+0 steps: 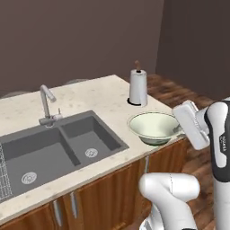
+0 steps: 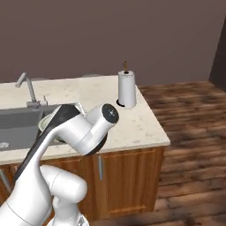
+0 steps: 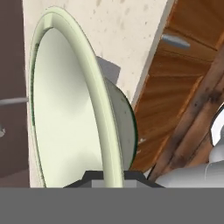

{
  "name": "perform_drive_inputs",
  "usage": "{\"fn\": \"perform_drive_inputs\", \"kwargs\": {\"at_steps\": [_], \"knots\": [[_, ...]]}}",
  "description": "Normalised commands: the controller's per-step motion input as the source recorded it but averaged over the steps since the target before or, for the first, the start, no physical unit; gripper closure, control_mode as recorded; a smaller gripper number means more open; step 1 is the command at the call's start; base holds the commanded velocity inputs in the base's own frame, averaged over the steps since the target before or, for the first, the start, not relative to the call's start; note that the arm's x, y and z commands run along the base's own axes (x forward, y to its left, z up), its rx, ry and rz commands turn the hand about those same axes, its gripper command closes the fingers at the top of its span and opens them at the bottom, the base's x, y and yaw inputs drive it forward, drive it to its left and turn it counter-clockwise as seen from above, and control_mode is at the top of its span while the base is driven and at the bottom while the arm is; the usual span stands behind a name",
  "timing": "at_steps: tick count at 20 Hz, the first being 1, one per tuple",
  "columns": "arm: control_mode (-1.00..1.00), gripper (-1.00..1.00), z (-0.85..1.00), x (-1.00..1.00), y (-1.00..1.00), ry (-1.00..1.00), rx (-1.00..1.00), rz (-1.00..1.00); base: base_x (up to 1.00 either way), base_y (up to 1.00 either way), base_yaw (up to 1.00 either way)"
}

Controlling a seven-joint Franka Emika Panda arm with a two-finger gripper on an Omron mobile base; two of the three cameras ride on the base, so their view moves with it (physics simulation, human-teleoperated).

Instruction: Pick the cup and bowl from the counter and place them on the counter next to the sink.

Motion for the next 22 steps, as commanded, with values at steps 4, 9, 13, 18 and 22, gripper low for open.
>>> {"fn": "perform_drive_inputs", "kwargs": {"at_steps": [4,9,13,18,22], "knots": [[1.00,1.00,0.00,0.00,0.00,0.00,0.00,0.00,1.00,-0.58,0.58],[1.00,1.00,0.00,0.00,0.00,0.00,0.00,0.00,0.80,-0.42,0.45],[1.00,1.00,0.00,0.00,0.00,0.00,0.00,0.00,0.00,0.00,0.00],[1.00,1.00,0.00,0.00,0.00,0.00,0.00,0.00,0.00,0.00,0.00],[1.00,1.00,0.00,0.00,0.00,0.00,0.00,0.00,0.00,0.00,0.00]]}}
